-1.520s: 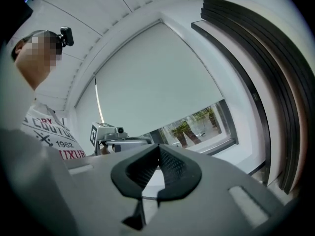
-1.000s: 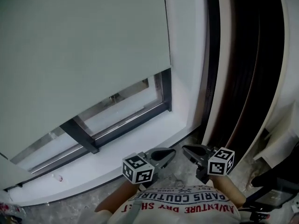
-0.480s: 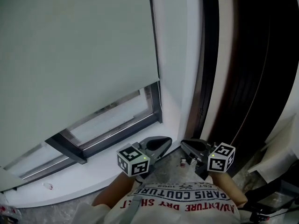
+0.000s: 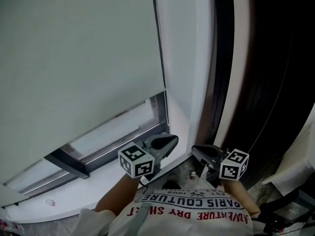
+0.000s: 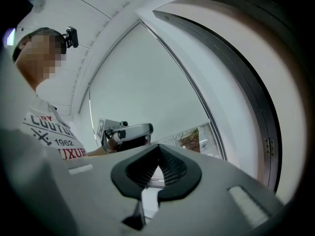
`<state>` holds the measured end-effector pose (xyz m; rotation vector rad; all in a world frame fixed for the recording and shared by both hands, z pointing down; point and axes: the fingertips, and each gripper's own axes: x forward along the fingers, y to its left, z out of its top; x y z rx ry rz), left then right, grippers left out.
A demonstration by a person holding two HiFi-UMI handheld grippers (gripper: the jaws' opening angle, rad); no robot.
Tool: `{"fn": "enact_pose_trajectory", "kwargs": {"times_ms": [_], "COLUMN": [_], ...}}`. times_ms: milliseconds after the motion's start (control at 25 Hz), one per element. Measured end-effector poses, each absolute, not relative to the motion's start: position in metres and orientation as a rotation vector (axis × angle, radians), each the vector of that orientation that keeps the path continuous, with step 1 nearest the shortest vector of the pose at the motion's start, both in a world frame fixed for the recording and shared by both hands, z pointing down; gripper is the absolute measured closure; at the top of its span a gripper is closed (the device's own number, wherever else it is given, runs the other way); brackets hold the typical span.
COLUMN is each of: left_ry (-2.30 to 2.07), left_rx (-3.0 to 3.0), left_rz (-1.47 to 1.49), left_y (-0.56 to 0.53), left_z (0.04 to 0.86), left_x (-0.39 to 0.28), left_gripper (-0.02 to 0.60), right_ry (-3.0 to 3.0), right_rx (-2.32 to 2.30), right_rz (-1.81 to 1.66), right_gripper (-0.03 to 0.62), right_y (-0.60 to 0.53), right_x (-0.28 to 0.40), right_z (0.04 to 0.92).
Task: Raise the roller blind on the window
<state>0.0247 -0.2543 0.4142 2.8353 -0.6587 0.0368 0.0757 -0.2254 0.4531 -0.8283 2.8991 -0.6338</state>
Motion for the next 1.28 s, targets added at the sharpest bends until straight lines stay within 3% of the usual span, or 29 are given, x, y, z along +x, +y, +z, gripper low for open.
{"fn": "enact_pose_trajectory", "kwargs": {"times_ms": [840,920,1280], "left_ry": [-0.956,-0.978,-1.018], "left_rx": [2.838,2.855,2.895], "left_rz": [-0.094,-0.08,-0.011], "left_y": [-0.511,-0.531,-0.572], "left_z": [0.358,0.351,0.345], "left_x": [0.007,0.012,0.024], "left_gripper": [0.578,0.518,0.48], "right_ry": [2.871,2.877,2.892], "right_rx": [-0.897,-0.906,-0.92], "right_rz": [-0.665,-0.661,-0.663], "right_gripper": [0.593,0.592,0.593], "right_y": [-0.37,-0.377,-0.379], "right_x": [0.075,0.078,0.08], "right_z": [0.454,0.453,0.457]}}
